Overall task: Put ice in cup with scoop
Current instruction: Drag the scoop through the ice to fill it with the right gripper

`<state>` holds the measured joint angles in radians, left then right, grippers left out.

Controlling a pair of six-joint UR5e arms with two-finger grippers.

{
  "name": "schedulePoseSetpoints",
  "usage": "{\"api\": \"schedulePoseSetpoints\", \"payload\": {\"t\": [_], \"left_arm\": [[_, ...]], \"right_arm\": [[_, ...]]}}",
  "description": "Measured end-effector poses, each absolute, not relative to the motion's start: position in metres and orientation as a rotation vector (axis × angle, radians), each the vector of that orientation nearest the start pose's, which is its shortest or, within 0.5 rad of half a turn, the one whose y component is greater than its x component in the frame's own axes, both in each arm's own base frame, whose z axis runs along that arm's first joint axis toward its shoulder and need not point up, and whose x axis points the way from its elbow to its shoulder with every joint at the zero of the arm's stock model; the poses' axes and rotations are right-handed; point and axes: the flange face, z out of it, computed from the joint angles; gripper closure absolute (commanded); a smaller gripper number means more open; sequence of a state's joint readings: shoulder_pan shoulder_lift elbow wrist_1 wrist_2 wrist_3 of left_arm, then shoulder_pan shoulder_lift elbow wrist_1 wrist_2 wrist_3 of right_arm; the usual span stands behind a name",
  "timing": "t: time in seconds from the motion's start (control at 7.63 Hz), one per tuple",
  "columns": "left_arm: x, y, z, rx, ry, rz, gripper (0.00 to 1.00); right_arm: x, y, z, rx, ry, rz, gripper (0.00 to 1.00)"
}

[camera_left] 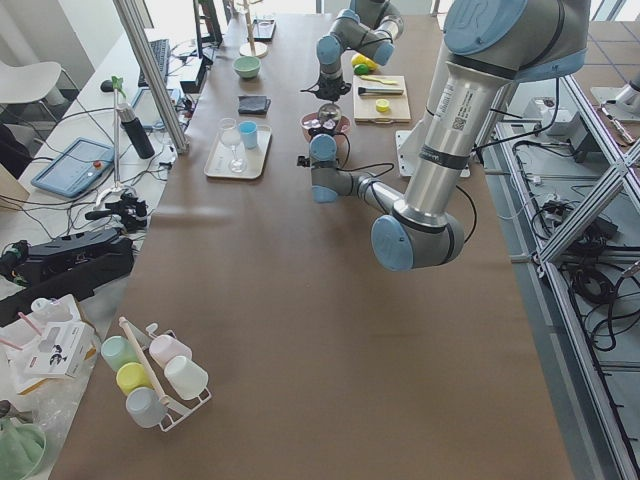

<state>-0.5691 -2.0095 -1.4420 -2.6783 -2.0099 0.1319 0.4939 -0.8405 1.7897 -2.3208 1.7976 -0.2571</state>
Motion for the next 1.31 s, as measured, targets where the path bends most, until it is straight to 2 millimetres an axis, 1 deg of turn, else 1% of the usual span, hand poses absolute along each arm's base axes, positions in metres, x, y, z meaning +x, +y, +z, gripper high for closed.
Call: {"api": "schedulePoseSetpoints", "payload": {"t": [0.26,0.52,0.92,1.31], "left_arm": [[0.506,-0.431,0.343,1.2,0.988,1.225,0.02],[0.506,-0.432,0.343,1.201,0.985,1.222,0.02],[0.506,-0.431,0.343,1.201,0.985,1.222,0.02],[0.506,-0.432,0.343,1.202,0.983,1.222,0.02]], "right_arm": [[-0.501,-0.396,0.238,0.119,-0.319,-1.348,1.0],[-0.497,-0.393,0.234,0.137,-0.328,-1.351,1.0],[-0.483,-0.385,0.218,0.175,-0.347,-1.363,1.0],[-0.463,-0.374,0.211,0.215,-0.367,-1.369,1.0]]}}
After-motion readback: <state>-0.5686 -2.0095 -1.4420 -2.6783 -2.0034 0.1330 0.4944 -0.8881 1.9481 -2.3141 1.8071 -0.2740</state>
